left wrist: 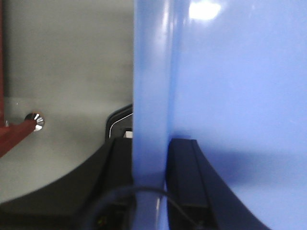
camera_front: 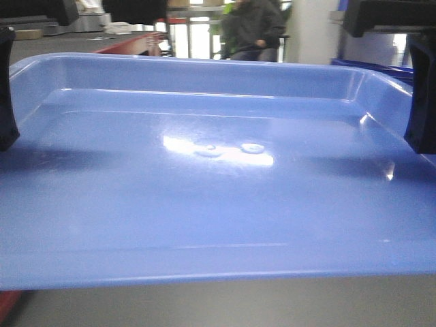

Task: Grab blue tray and place on right shelf
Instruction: 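Hold the tray level with both grippers while driving to the shelf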

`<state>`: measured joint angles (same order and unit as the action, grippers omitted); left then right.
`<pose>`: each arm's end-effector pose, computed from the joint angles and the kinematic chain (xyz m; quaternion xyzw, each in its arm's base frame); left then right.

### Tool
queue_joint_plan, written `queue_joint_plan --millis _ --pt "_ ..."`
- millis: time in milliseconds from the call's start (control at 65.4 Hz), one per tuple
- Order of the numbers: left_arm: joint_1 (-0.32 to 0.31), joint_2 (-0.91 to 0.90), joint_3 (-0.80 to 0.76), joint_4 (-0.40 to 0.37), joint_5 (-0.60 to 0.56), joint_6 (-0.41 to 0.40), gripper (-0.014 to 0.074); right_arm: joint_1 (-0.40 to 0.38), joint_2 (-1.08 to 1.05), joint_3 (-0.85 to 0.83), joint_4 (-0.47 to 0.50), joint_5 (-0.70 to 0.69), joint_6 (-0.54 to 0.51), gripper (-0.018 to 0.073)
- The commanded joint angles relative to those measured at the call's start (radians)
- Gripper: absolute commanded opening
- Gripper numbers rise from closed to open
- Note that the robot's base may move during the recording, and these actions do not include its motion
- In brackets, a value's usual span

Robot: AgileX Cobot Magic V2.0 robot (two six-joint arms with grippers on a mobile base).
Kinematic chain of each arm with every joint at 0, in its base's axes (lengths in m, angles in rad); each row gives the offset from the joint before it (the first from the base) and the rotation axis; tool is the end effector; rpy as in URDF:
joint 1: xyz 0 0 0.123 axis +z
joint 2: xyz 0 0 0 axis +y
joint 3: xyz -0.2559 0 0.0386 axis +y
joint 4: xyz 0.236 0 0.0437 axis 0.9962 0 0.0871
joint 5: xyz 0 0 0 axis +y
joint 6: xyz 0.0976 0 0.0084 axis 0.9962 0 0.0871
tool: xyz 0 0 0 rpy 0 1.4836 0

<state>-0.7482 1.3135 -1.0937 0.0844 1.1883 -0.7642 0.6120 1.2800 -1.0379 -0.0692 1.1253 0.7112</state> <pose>0.1783 -0.1551 0.2769 0.0028 0.9914 -0.0558 0.1186 0.1927 0.1278 0.2714 0.0388 0.9882 0.0628 0.1345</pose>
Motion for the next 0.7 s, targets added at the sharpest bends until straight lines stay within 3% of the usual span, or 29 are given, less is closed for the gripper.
queue_joint_plan --millis 0,688 --pt "-0.013 -0.026 -0.028 -0.051 -0.036 -0.017 0.0037 0.006 -0.03 -0.03 0.029 -0.07 0.014 0.016" --pt "-0.013 -0.026 -0.028 -0.051 -0.036 -0.017 0.0037 0.006 -0.03 -0.03 0.029 -0.07 0.014 0.016"
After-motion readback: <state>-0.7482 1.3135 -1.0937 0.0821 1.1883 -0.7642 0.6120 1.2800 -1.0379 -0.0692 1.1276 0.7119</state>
